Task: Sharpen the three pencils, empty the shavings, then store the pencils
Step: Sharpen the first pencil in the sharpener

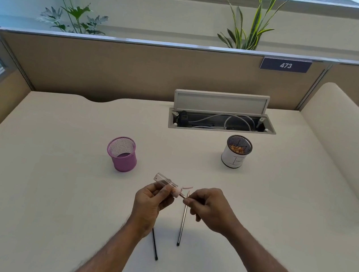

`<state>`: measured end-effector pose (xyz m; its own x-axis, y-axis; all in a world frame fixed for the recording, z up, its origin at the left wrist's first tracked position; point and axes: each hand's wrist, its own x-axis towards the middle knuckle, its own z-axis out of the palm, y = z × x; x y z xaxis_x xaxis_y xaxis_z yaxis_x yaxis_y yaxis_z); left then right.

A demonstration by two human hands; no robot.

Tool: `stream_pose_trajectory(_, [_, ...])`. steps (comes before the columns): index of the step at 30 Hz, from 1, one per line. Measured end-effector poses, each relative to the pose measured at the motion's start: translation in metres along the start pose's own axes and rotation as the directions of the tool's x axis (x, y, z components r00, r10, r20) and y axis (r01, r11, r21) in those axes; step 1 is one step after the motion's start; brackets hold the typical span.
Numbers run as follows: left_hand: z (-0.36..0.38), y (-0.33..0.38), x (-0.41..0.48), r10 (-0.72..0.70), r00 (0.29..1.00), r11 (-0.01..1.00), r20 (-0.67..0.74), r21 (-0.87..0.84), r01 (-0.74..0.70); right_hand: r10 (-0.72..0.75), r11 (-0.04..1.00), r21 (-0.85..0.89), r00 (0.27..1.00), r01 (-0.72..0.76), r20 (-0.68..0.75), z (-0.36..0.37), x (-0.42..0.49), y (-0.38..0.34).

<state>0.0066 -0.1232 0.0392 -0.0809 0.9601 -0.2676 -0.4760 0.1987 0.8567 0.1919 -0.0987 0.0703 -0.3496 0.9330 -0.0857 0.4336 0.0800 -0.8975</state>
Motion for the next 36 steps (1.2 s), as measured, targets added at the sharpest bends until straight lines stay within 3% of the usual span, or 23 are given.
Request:
stream_pose_trajectory(17, [-0.001, 0.000, 0.001, -0.021, 0.994, 0.993, 0.111, -0.113, 0.034, 0.155, 0.871, 0.403, 0.936, -0.280, 0.316, -0.011, 0.000, 0.000])
stream_pose_trajectory(27, [-0.006, 0.005, 0.007, -0.076, 0.993, 0.959, -0.086, -0.279, 0.049, 0.208, 0.868, 0.396, 0.943, -0.300, 0.260, -0.019, -0.008, 0.008])
stream_pose_trajectory(29, [-0.001, 0.005, 0.004, -0.152, 0.982, 0.918, -0.116, -0.385, 0.097, 0.206, 0.866, 0.408, 0.949, -0.290, 0.238, -0.017, -0.009, 0.007])
stream_pose_trajectory(32, [0.005, 0.006, 0.000, -0.326, 0.931, 0.768, -0.163, -0.619, 0.161, 0.195, 0.872, 0.407, 0.956, -0.272, 0.220, -0.016, -0.009, 0.008])
stream_pose_trajectory(36, [0.008, 0.012, -0.003, -0.461, 0.883, 0.605, -0.082, -0.757, 0.246, 0.188, 0.874, 0.415, 0.963, -0.254, 0.194, -0.015, -0.009, 0.008])
